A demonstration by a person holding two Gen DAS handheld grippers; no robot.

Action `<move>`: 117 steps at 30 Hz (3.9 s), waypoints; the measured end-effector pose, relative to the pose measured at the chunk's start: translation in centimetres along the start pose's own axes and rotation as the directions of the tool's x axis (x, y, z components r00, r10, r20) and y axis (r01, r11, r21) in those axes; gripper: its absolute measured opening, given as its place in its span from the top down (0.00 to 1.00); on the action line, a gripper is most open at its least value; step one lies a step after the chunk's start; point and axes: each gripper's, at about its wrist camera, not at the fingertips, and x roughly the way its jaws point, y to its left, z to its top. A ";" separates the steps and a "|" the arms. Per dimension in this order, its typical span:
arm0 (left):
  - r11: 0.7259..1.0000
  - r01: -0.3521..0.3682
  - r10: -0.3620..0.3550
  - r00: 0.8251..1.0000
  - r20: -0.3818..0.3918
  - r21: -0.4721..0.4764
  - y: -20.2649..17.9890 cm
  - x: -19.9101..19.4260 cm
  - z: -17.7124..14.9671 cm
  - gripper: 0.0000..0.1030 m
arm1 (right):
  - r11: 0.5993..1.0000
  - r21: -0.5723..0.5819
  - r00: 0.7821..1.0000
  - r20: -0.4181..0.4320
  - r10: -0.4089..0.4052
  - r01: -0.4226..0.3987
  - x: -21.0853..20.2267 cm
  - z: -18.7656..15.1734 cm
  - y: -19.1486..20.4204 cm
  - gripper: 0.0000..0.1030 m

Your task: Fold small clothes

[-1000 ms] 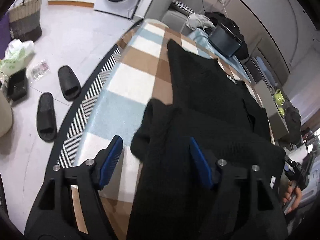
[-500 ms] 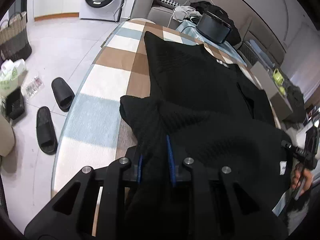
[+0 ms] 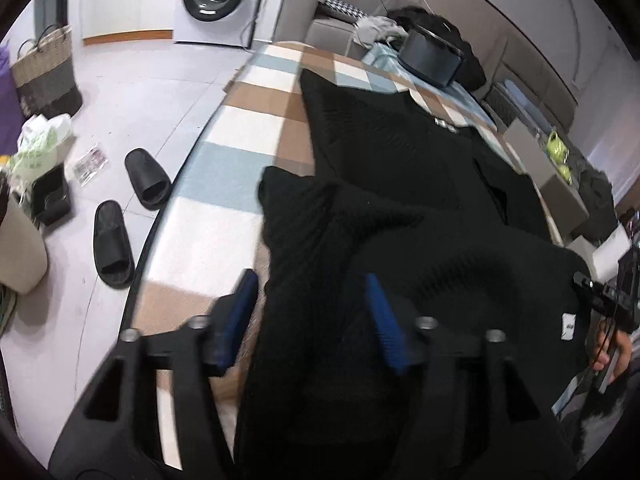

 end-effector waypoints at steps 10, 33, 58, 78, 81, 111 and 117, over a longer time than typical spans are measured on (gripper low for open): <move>0.999 -0.023 0.022 1.000 -0.022 -0.047 2.1 -3.1 -4.5 0.42 | 0.999 0.033 0.998 0.056 0.025 -0.027 -5.1 -4.9 -2.1 0.47; 0.997 0.048 -0.032 0.966 0.257 -0.059 0.3 -6.3 3.1 0.96 | 0.992 -0.122 0.942 0.324 0.082 -0.045 -8.9 0.8 2.3 0.96; 0.990 -0.047 0.055 0.997 0.050 -0.136 4.3 -1.5 1.3 0.47 | 0.971 0.223 0.989 0.137 0.060 -0.090 -5.1 -3.5 -5.1 0.52; 1.000 -0.024 0.023 0.997 -0.079 -0.012 1.0 -1.5 -3.6 0.39 | 0.978 0.124 0.984 0.077 0.160 -0.168 -3.7 -4.3 -2.5 0.55; 0.999 -0.020 0.017 0.996 -0.085 -0.028 1.0 -1.3 -3.6 0.39 | 0.975 0.144 0.984 0.076 0.160 -0.169 -3.4 -4.5 -2.8 0.55; 0.990 0.122 -0.109 0.978 0.177 -0.065 -0.2 -4.7 5.8 0.93 | 0.898 0.210 0.906 0.270 0.326 -0.386 -5.0 1.8 -1.6 0.93; 0.990 0.136 -0.124 0.968 0.220 -0.041 -1.3 -3.1 10.7 0.93 | 0.882 0.210 0.880 0.328 0.343 -0.422 -4.1 6.7 -0.6 0.93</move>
